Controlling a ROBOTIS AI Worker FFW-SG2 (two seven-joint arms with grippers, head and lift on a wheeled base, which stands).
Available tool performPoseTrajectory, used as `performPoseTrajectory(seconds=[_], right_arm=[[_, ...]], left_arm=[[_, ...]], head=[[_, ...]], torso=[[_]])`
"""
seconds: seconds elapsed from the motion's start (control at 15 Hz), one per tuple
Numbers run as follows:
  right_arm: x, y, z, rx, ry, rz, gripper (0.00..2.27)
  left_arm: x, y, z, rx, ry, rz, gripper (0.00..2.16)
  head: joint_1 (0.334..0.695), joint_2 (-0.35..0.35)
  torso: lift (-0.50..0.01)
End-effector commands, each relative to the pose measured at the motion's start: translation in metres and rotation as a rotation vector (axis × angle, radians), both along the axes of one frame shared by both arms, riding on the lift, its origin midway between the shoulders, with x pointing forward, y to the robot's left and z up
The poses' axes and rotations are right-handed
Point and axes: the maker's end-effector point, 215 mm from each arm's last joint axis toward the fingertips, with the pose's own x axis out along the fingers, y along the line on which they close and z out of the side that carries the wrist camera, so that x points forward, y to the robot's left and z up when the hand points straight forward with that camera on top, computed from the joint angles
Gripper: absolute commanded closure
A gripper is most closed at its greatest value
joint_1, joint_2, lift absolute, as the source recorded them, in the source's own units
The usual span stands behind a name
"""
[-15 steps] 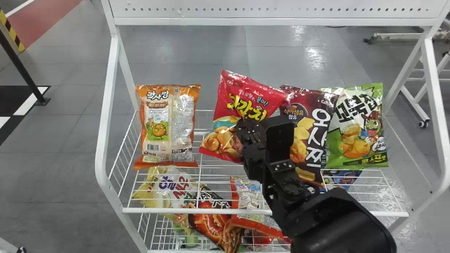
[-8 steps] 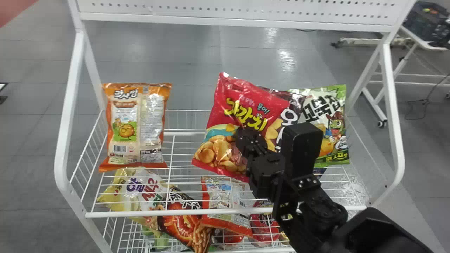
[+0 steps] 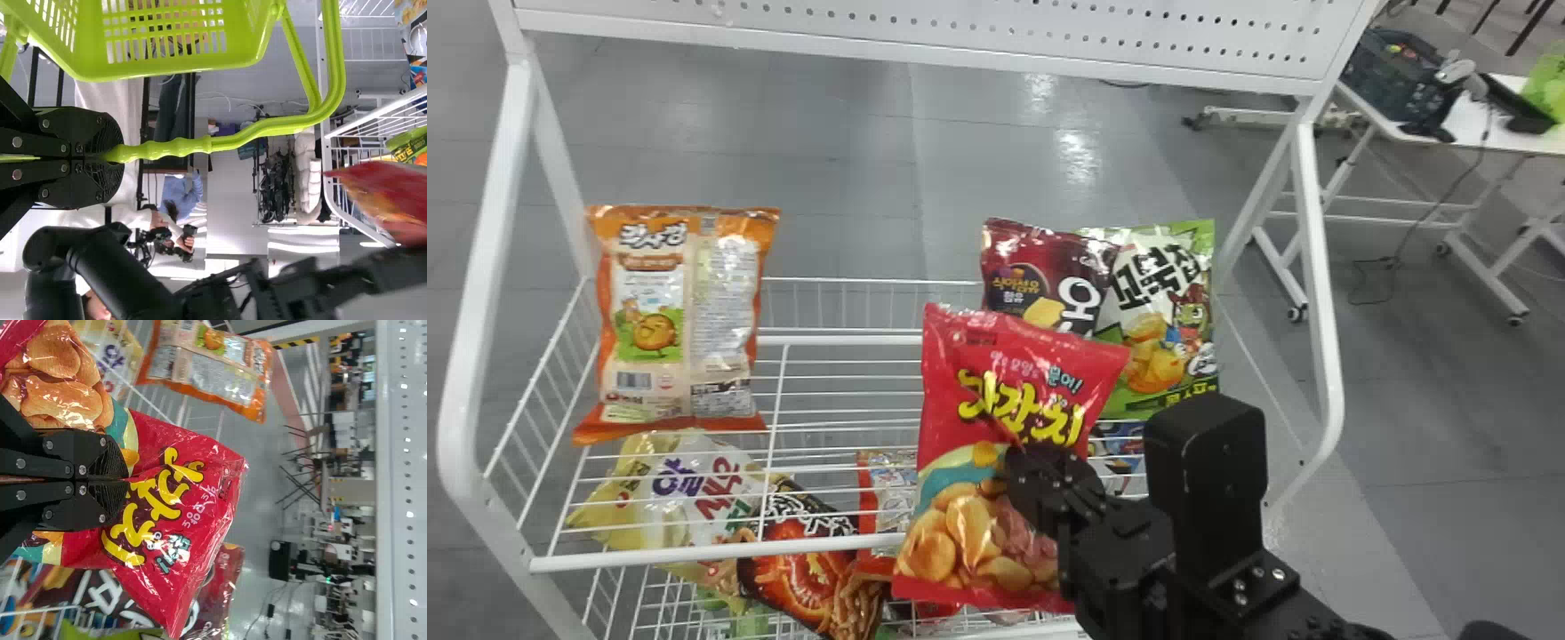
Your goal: Hold basket handle with left hand then pick Jagalchi snack with right hand and place into basket
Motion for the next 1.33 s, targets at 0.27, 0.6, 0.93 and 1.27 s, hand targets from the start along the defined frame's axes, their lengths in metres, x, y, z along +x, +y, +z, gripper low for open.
performPoseTrajectory(seconds=[0.27,0.6,0.93,1.27], right_arm=[[-0.078,-0.055,-0.035,-0.170,0.287,0.035,1.77],[-0.106,-0.053,-0.045,-0.130,0.399,0.094,1.77],[-0.122,-0.031,-0.058,-0.068,0.458,0.143,1.77],[-0.129,-0.028,-0.072,-0.068,0.497,0.154,1.77]], left_arm=[[-0.002,0.000,-0.002,0.008,0.008,0.004,1.22],[-0.001,-0.001,-0.003,0.007,-0.006,0.021,1.22],[0.012,0.000,-0.004,0.018,-0.050,0.049,1.22],[0.031,0.004,-0.010,0.021,-0.092,0.088,1.22]], head=[[0.695,-0.350],[0.695,-0.350],[0.695,-0.350],[0.695,-0.350]], torso=[[-0.010],[-0.010],[-0.010],[-0.010]])
